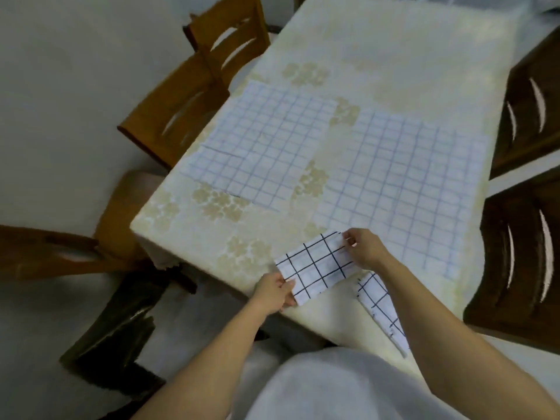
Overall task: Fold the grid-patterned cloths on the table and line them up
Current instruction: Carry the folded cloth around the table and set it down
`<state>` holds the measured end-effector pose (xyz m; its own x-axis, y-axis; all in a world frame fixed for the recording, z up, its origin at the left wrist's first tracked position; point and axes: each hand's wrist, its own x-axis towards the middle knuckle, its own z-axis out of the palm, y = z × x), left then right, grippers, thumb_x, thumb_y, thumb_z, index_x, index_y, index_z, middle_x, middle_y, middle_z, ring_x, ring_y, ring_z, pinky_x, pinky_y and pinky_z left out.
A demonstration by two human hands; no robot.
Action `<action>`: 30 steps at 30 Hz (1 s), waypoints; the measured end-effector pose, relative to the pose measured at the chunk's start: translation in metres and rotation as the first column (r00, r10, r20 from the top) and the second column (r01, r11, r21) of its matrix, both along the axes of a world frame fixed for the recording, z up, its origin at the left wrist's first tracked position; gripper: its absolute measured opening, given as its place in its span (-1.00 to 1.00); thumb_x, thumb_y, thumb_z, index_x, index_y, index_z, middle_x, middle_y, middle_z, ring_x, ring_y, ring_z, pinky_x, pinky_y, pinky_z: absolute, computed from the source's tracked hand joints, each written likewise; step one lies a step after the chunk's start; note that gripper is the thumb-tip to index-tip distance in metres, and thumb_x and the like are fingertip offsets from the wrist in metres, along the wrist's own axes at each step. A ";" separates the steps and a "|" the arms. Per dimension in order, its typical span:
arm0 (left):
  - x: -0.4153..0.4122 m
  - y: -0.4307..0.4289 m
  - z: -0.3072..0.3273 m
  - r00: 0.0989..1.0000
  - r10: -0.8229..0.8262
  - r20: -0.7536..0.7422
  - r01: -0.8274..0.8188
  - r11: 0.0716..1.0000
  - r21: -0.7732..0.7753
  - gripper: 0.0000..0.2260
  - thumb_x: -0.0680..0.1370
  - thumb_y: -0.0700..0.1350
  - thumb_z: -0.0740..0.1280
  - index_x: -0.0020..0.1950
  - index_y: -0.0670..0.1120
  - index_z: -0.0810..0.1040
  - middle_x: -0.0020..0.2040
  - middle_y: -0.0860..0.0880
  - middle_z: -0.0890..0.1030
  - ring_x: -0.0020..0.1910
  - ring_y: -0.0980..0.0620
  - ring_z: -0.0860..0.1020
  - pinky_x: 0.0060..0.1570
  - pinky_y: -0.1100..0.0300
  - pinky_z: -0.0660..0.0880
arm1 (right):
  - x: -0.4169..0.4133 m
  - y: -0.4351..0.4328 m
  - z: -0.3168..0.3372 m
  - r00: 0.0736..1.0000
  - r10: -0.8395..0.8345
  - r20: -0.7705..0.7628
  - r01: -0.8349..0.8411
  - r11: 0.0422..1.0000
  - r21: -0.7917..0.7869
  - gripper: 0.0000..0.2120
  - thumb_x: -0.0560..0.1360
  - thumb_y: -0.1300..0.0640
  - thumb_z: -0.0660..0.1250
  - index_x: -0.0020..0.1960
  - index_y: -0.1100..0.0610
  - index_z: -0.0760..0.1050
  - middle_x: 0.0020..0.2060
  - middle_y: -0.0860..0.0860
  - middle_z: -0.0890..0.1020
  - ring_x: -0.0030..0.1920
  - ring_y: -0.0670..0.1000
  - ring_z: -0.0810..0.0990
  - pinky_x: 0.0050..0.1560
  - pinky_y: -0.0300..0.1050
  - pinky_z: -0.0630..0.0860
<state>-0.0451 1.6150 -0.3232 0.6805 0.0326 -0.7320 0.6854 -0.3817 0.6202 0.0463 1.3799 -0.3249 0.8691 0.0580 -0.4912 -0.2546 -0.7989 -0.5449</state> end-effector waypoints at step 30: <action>0.038 -0.014 -0.010 0.682 -0.732 -0.006 0.590 0.545 0.596 -0.09 0.54 0.00 0.48 0.66 -0.09 -0.07 0.67 0.01 -0.16 0.64 -0.02 -0.10 0.58 0.08 0.03 | -0.029 0.022 -0.047 0.812 0.536 0.231 -0.490 0.841 -0.227 -0.14 0.51 -0.25 0.32 0.62 0.06 0.00 0.61 -0.04 0.00 0.61 0.05 -0.10 0.58 -0.04 -0.16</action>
